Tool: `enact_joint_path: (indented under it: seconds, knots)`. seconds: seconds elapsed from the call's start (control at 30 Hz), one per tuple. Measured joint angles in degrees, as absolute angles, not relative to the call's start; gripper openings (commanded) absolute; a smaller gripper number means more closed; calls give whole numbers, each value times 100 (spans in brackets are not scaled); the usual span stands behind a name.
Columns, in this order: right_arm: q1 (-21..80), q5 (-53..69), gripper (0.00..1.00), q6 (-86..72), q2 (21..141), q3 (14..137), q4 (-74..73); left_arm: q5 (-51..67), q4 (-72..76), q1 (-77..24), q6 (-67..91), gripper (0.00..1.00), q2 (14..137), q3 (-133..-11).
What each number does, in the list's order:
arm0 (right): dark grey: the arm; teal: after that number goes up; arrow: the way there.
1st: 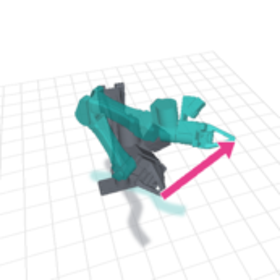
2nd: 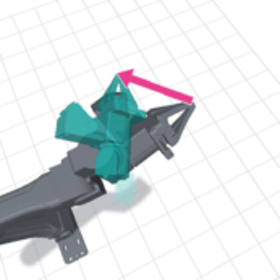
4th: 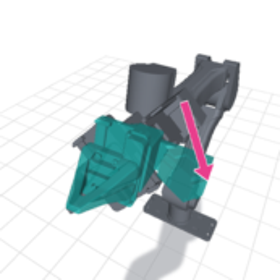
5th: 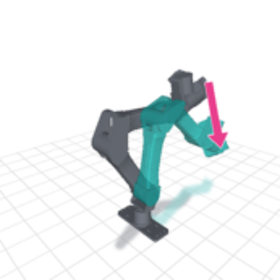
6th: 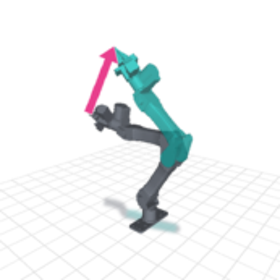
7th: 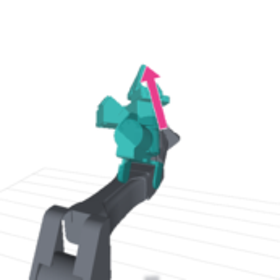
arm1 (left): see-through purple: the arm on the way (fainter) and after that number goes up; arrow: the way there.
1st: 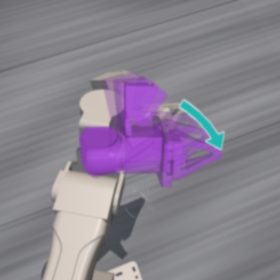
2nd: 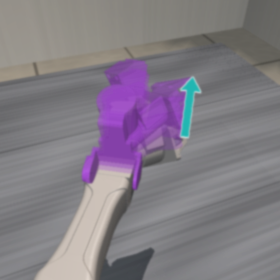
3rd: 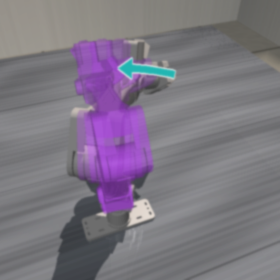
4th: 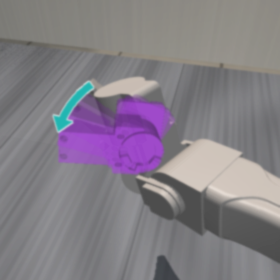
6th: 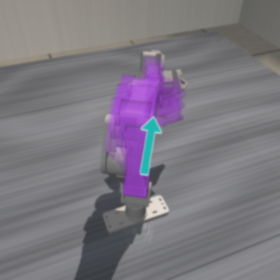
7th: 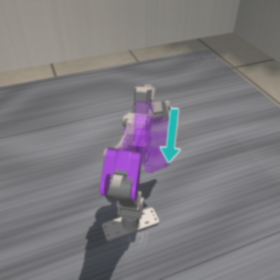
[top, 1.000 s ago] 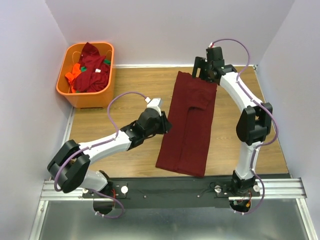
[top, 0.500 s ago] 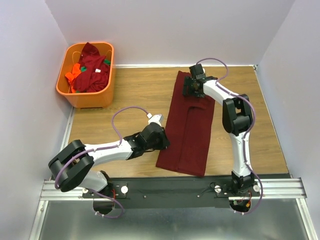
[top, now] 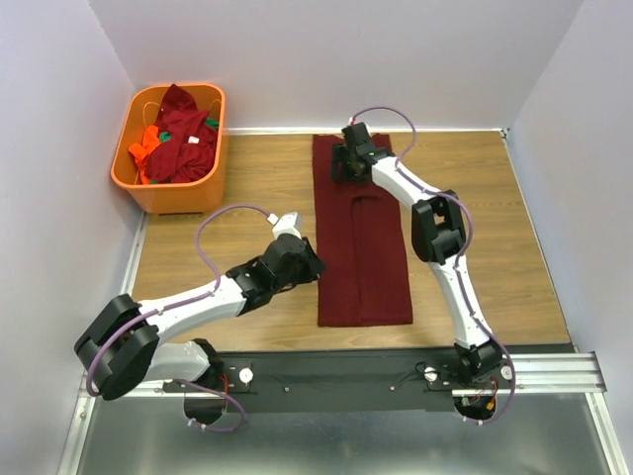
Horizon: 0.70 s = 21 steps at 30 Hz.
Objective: Fold and stack the t-shirts
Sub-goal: Fold the tshirt
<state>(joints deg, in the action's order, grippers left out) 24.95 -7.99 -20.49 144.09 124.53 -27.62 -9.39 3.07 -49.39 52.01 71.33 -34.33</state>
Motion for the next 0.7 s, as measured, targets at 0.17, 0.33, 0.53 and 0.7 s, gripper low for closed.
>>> enact_joint_path:
  seconds: [0.17,0.33,0.53,0.7]
  knots:
    - [2746,-445,86,-2152,14932,13340,-2818,-1007,257,-4622,5192,31,6973,-3420]
    - [2792,-174,88,-2292,15198,13858,-2928,-1007,244,-4534,5192,32,6973,-3293]
    - [2779,-117,91,-2482,15144,13913,-3076,-926,266,-4510,5238,36,6973,-3006]
    - [2779,-290,93,-2550,14580,13616,-3229,-650,386,-4512,5256,49,7035,-2746]
